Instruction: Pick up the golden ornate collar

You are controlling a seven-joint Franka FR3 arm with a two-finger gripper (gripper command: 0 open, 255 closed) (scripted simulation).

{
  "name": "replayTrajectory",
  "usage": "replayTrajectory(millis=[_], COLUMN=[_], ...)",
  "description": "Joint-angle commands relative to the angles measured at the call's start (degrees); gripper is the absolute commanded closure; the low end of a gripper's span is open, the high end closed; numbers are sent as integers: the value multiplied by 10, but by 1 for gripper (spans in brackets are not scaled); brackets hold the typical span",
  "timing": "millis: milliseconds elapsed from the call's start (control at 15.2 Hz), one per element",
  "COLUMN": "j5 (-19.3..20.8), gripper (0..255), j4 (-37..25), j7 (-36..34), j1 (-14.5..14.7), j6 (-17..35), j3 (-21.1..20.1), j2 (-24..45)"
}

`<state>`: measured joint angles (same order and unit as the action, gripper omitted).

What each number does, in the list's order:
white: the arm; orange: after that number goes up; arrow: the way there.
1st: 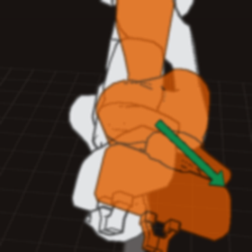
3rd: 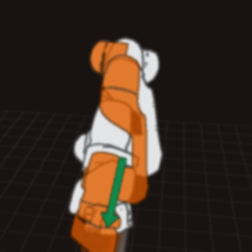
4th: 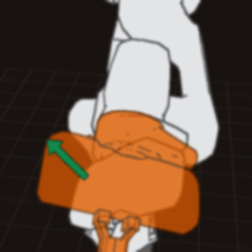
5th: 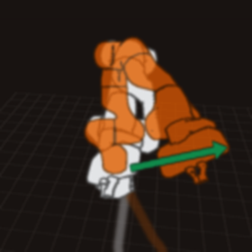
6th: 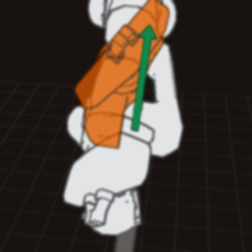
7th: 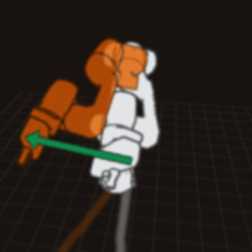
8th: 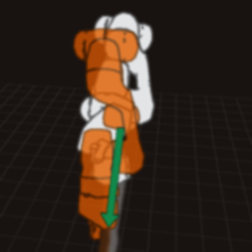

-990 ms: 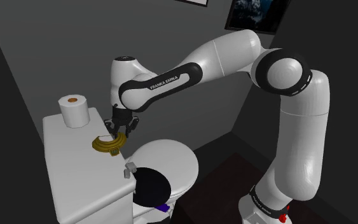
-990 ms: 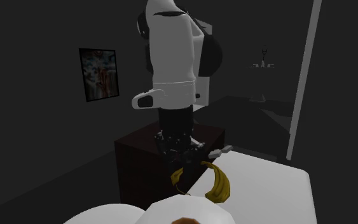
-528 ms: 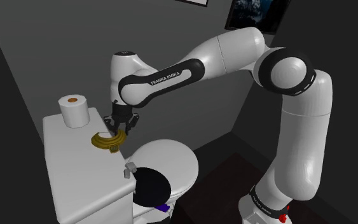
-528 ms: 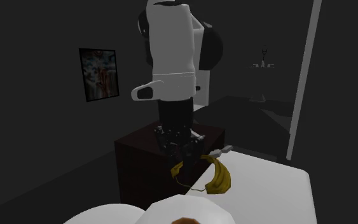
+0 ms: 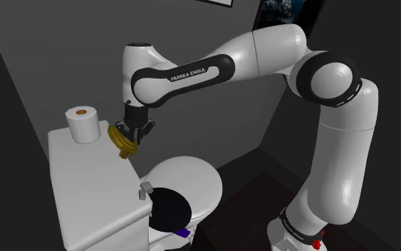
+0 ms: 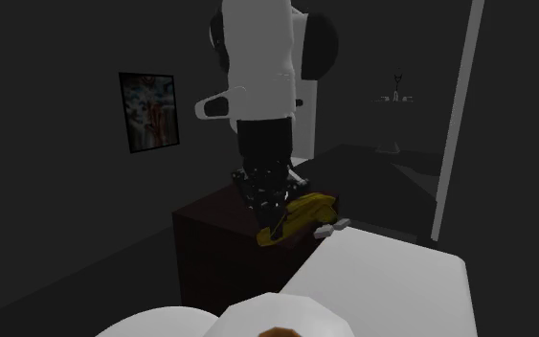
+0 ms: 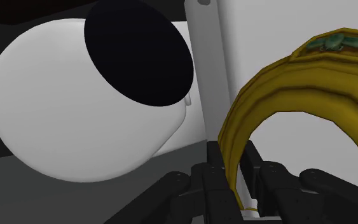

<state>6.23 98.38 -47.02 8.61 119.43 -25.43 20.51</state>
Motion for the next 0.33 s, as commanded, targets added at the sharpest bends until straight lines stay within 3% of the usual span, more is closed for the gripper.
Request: replayTrajectory(millis=[0,264], j5=[-3,-6], gripper=[255,255], j4=[-7,-17], j7=[1,3], j1=[-1,-1], j6=[-13,-28], j3=[-1,-3], j2=[-7,-12])
